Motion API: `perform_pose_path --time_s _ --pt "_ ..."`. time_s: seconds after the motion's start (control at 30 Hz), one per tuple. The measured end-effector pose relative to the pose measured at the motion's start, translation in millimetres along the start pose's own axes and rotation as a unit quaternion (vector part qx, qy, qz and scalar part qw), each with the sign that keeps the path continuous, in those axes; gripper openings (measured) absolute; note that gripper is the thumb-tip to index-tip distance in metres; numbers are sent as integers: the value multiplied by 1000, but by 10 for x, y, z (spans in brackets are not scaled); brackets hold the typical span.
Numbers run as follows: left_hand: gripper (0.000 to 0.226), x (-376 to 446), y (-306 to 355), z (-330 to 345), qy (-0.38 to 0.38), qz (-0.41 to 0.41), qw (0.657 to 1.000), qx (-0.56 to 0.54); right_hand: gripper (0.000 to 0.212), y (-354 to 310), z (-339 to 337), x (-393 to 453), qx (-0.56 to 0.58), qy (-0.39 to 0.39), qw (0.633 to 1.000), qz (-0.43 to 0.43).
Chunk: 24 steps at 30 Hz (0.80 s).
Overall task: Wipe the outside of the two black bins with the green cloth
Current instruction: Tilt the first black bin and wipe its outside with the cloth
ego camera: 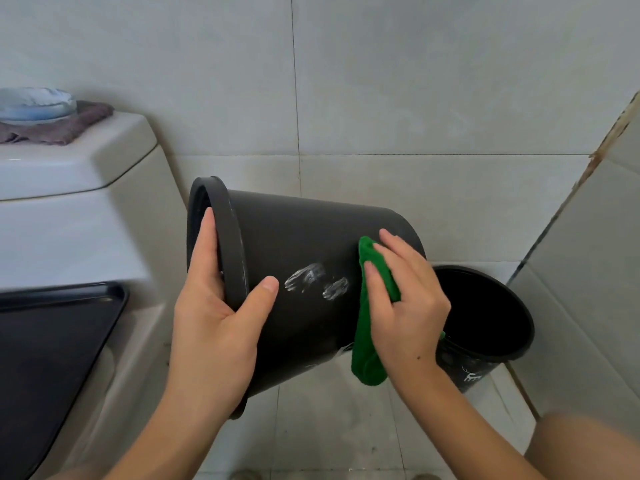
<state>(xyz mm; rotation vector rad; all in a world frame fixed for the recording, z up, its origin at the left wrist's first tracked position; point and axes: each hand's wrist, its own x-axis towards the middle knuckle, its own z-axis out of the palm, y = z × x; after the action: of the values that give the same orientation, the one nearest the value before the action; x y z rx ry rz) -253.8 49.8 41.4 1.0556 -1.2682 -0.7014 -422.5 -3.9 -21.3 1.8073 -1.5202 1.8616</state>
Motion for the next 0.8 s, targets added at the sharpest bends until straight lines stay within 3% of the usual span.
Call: perform_pose_path --time_s 0.23,0.47,0.67,0.8 --pt "78 50 -23 -53 20 -15 999 -20 21 -246 -7 -290 24 -24 986 -161" --pt "82 54 5 -28 14 -2 1000 -23 20 -125 -2 -94 6 7 997 -78" --pt "80 46 -12 -49 18 1 999 -32 17 -339 -10 -251 44 -46 980 -190" --pt "83 52 9 -42 18 3 999 -31 20 -259 -7 -125 30 -18 989 -147"
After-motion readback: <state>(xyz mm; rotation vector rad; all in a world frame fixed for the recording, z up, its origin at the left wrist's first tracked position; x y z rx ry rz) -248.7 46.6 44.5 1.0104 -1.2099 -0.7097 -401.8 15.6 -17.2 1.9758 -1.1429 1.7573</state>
